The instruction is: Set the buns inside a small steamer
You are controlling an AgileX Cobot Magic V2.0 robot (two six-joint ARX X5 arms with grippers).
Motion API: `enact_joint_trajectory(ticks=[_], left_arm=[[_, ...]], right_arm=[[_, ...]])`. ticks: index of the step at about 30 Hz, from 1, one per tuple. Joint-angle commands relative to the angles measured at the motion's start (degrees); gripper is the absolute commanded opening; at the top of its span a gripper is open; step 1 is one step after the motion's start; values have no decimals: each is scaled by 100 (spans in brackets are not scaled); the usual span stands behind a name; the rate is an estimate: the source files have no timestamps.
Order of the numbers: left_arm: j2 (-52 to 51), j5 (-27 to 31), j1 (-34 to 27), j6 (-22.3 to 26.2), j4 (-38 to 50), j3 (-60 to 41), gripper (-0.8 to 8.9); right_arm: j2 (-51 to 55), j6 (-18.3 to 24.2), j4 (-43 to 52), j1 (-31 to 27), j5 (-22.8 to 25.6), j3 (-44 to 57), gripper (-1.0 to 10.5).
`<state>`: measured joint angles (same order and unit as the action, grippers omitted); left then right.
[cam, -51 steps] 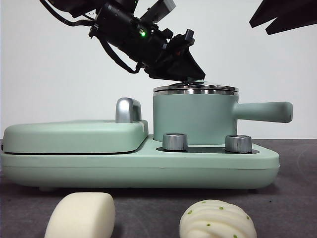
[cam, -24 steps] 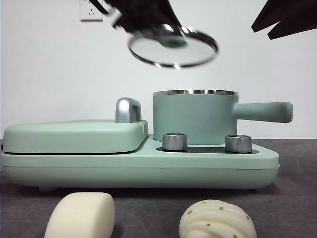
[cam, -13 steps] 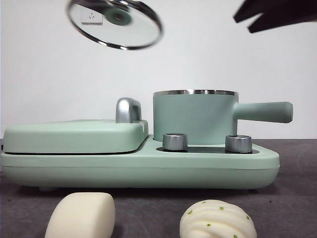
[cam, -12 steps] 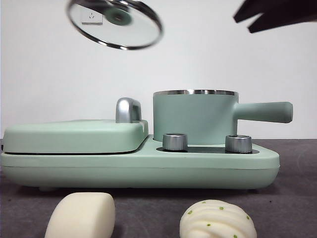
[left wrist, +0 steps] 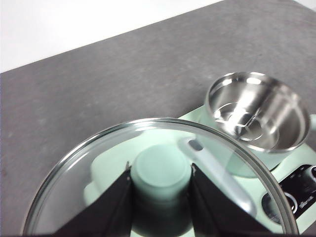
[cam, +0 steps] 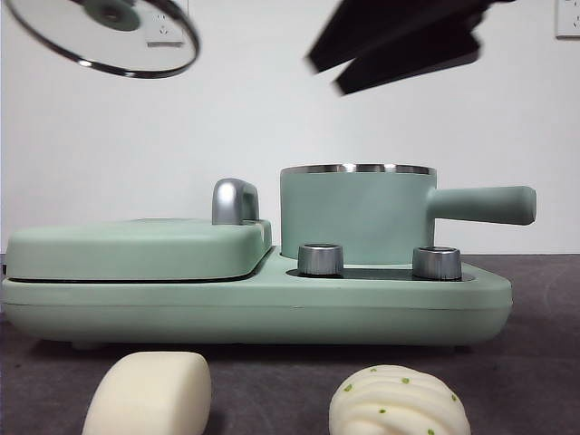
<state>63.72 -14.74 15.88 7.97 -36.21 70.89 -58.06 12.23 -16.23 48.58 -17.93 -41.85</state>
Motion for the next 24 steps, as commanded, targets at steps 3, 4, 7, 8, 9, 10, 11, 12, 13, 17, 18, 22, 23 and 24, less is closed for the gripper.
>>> enact_joint_trajectory(ticks=[3,4,7,8,9,10,11,12,13,17,18,22,23,24], left_arm=[[-424,-9,-142,26,153,-260,16],[-485,-9,-164,28,146,-297,16],[-610,-7,-190,28,157,-317,16],[-619,-7,-197,28,173,-317,16],[-625,-7,-201,28,179,-317,16],[-627,-7,-201,28,173,-317,16],[-627,-7,-201,28,164,-317,16],[-625,-7,-201,33,155,-317,16],[-625,-7,-201,35,151,-317,16],[-625,-7,-201,33,153,-317,16],[-625,-7,-201,33,153,-317,16],[-625,-7,-201,31,151,-317,16],[-625,-7,-201,31,151,-317,16],[-625,-7,-201,31,151,-315,16]], right_arm=[[-562,66,264,509,26,-98,344],[-686,66,304,614,48,-98,344],[-1019,66,415,863,210,-98,344],[-1117,66,433,925,269,-98,346],[-1237,61,468,992,308,-98,348],[-1355,57,501,1040,302,-98,348],[-1453,22,535,1082,302,-98,348],[-1554,-7,584,1130,302,-98,348],[-1659,-28,649,1180,302,-98,348],[-2035,-24,914,1340,317,-98,373],[-2122,-24,981,1368,339,-98,392],[-2516,-24,1141,1460,476,-98,411],[-2592,-24,1152,1469,476,-98,411],[-2667,-24,1158,1478,476,-98,411]])
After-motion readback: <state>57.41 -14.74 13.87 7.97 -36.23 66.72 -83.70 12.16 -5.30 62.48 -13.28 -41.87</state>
